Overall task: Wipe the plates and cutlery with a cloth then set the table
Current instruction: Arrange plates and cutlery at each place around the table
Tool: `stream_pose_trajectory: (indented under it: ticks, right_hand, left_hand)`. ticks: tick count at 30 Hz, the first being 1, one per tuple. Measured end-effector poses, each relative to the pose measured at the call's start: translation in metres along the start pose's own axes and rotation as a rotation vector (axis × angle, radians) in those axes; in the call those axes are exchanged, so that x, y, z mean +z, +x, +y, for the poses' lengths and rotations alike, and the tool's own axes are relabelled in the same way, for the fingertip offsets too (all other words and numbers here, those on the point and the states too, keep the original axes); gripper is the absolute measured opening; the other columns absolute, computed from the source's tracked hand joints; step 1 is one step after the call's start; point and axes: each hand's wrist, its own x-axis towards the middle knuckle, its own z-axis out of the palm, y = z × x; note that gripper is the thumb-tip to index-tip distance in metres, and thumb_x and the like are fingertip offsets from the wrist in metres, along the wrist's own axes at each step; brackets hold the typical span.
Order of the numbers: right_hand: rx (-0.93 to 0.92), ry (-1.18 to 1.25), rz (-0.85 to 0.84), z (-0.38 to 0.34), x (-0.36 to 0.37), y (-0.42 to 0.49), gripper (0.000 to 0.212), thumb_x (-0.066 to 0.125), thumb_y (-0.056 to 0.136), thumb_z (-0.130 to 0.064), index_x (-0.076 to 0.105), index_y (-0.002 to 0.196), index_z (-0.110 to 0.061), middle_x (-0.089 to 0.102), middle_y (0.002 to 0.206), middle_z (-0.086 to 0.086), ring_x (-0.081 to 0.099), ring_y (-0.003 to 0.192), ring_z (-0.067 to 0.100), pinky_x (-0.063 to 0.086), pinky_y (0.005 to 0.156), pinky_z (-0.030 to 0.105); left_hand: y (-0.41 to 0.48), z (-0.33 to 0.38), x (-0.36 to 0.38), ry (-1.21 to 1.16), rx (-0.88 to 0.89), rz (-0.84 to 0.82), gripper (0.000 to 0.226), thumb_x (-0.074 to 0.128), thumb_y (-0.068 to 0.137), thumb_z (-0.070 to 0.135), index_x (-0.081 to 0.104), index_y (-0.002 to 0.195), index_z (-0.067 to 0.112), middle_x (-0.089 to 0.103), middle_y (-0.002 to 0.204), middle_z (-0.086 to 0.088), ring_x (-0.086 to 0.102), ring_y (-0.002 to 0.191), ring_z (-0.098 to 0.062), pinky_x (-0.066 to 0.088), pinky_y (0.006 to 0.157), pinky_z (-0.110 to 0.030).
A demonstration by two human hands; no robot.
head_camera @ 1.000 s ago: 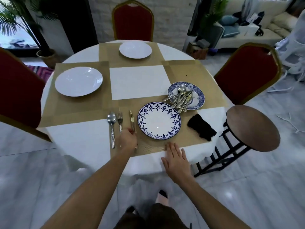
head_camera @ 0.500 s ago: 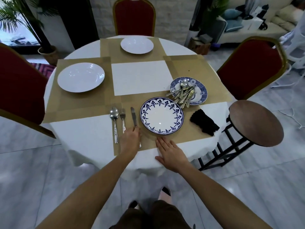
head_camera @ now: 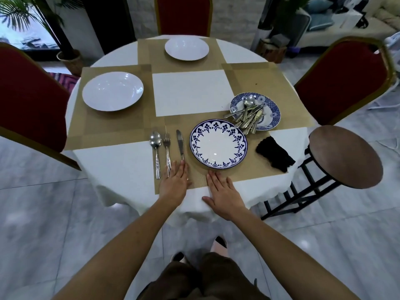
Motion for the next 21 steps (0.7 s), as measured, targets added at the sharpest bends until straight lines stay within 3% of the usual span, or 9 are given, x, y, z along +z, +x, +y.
stream_pose_trajectory:
  ticks: [8, 18, 21]
  right_hand:
    - [-0.016, -0.017, -0.039, 0.0031, -0.0037, 0.0013, 0.100, -0.016, 0.073, -0.071, -0.010, 0.153, -0.011, -0.010, 0.162, 0.004, -0.011, 0.149, 0.020, 0.000, 0.120, 0.043]
    - [-0.008, -0.025, -0.060, 0.0022, -0.0043, 0.0038, 0.104, -0.018, 0.070, -0.073, -0.010, 0.153, -0.011, -0.009, 0.162, 0.004, -0.010, 0.149, 0.020, 0.000, 0.120, 0.043]
    - [-0.003, -0.024, -0.077, 0.0020, -0.0073, 0.0034, 0.091, -0.003, 0.082, -0.068, -0.009, 0.153, -0.011, -0.009, 0.162, 0.004, -0.009, 0.149, 0.019, 0.001, 0.120, 0.043]
  left_hand:
    - [0.0004, -0.0007, 0.0011, -0.026, -0.009, 0.000, 0.062, 0.016, 0.103, 0.041, -0.009, 0.151, 0.011, -0.009, 0.160, -0.003, -0.013, 0.146, -0.027, -0.009, 0.116, -0.045]
    - [-0.0040, -0.0021, 0.0015, 0.005, -0.016, 0.027, 0.064, 0.017, 0.102, 0.043, -0.009, 0.150, 0.010, -0.008, 0.160, -0.004, -0.011, 0.146, -0.028, -0.008, 0.116, -0.044]
    - [-0.0057, -0.0029, 0.0005, -0.011, -0.008, 0.052, 0.065, 0.018, 0.102, 0.043, -0.009, 0.150, 0.010, -0.008, 0.160, -0.006, -0.010, 0.147, -0.027, -0.009, 0.116, -0.043]
